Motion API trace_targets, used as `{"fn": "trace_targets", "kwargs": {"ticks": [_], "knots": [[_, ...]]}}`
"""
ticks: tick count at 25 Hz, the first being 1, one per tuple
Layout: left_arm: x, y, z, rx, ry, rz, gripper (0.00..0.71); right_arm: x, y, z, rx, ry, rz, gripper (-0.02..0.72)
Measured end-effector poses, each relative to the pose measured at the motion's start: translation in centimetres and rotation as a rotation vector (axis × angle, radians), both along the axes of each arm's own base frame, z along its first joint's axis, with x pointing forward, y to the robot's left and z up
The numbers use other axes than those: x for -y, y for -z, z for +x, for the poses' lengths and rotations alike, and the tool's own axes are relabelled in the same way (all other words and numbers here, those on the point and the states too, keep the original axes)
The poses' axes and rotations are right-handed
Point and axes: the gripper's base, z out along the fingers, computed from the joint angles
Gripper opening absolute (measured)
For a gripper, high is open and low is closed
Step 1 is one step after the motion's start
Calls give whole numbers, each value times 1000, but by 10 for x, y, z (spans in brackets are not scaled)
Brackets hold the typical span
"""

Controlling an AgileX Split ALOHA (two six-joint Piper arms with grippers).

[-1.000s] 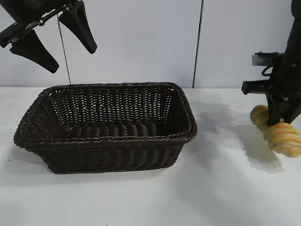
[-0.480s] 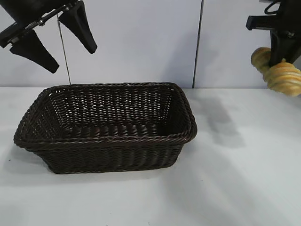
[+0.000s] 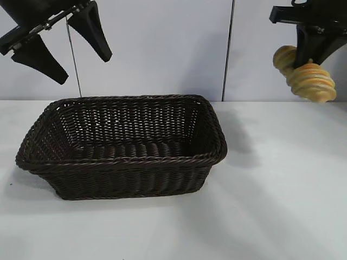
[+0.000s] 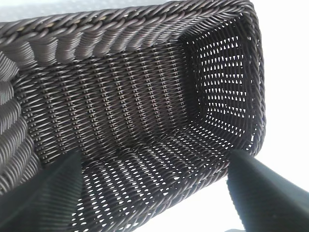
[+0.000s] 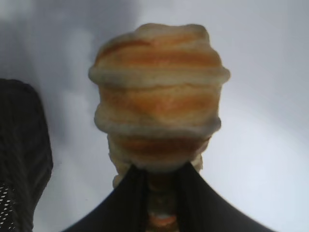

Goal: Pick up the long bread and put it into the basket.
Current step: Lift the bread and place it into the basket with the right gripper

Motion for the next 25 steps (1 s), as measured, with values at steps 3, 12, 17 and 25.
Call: {"fn": "trace_targets", "kwargs": {"ticks": [3, 12, 17, 25], "knots": [[0, 0, 0, 0, 0, 0, 596, -27, 0, -8, 0, -68, 0, 126], [0, 0, 0, -1, 0, 0, 596, -95, -2, -30, 75, -234, 36, 126], [0, 0, 0, -1, 1, 0, 596, -111, 2, -33, 87, -251, 78, 126], [0, 0, 0, -3, 2, 0, 596, -127, 49, -18, 17, -236, 103, 126]]}}
